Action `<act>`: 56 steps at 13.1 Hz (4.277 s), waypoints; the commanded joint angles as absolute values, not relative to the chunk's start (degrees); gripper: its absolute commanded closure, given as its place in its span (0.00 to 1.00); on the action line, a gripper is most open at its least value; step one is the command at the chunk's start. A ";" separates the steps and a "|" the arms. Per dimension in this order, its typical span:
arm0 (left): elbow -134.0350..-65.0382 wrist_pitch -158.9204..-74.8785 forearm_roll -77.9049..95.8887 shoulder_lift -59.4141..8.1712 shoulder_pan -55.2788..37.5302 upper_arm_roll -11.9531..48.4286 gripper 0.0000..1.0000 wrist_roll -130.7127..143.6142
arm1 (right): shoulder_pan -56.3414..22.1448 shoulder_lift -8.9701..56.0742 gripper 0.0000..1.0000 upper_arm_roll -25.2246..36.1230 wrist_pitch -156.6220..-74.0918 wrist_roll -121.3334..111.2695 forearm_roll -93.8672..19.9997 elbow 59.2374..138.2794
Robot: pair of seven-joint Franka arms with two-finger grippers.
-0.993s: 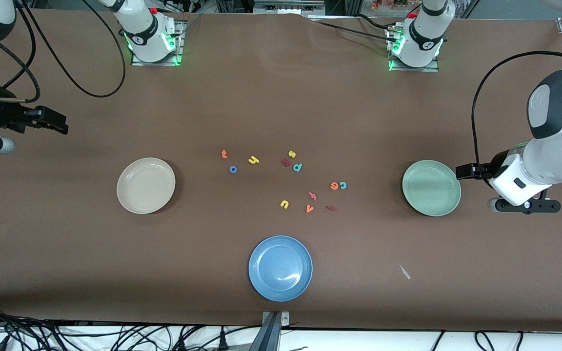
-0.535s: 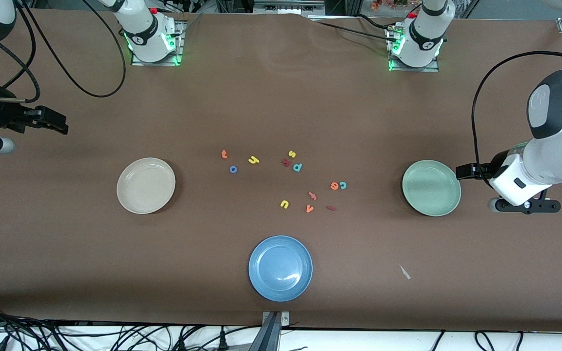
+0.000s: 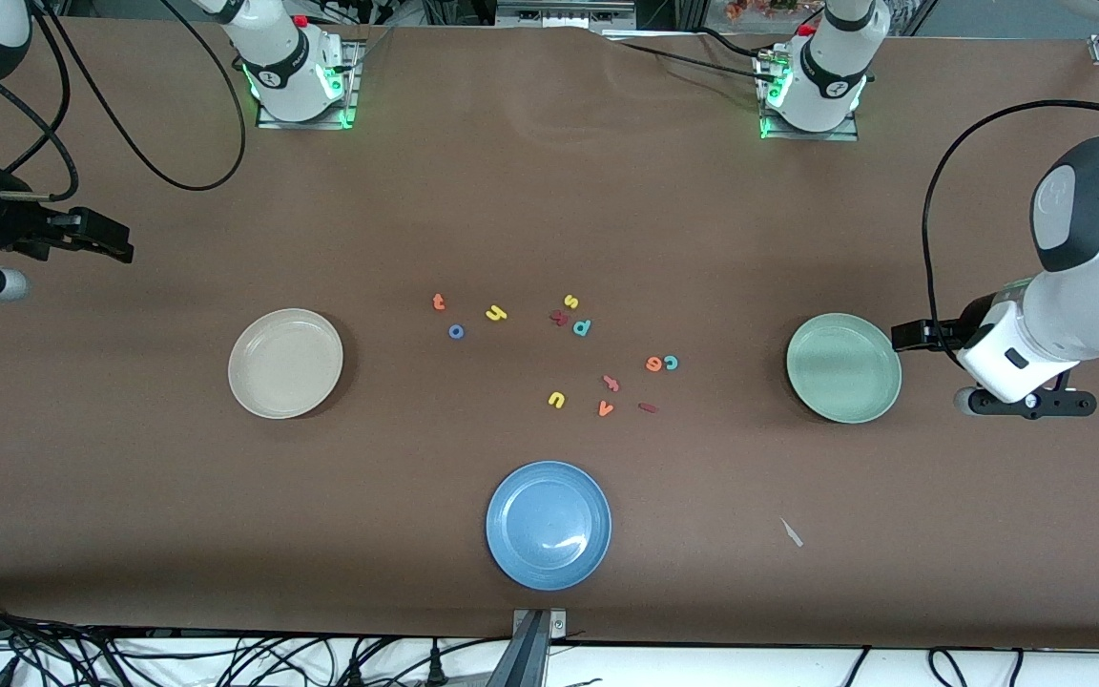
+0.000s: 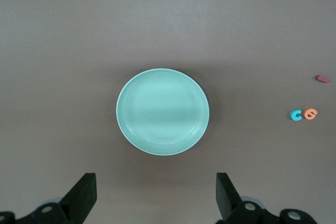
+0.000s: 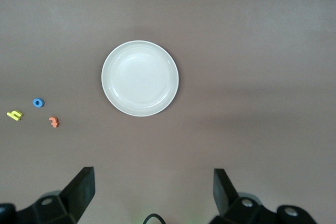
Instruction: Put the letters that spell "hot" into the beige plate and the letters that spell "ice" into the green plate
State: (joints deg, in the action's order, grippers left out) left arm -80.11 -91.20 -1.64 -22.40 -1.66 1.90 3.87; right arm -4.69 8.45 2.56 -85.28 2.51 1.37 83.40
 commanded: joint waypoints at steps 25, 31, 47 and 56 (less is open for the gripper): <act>-79.89 -91.49 -0.79 -21.88 2.82 1.67 0.01 2.29 | -4.57 8.35 0.00 2.46 -84.11 2.81 0.97 82.53; -80.68 -93.43 -0.88 -21.62 2.37 4.22 0.01 2.81 | -4.57 8.35 0.00 2.46 -84.11 2.81 0.97 82.53; -86.31 -100.99 0.44 -21.09 -4.57 0.18 0.00 2.46 | -4.57 8.44 0.00 2.46 -84.20 2.81 0.88 82.53; -86.31 -98.62 6.07 -20.22 -3.08 -0.09 0.00 1.85 | -4.48 8.53 0.00 2.64 -84.55 2.90 -0.61 82.53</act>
State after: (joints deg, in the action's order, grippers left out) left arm -85.68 -100.14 5.19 -21.93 -3.25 0.13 3.75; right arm -4.69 8.45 2.57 -85.20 2.51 0.64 83.39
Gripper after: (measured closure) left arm 0.000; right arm 0.000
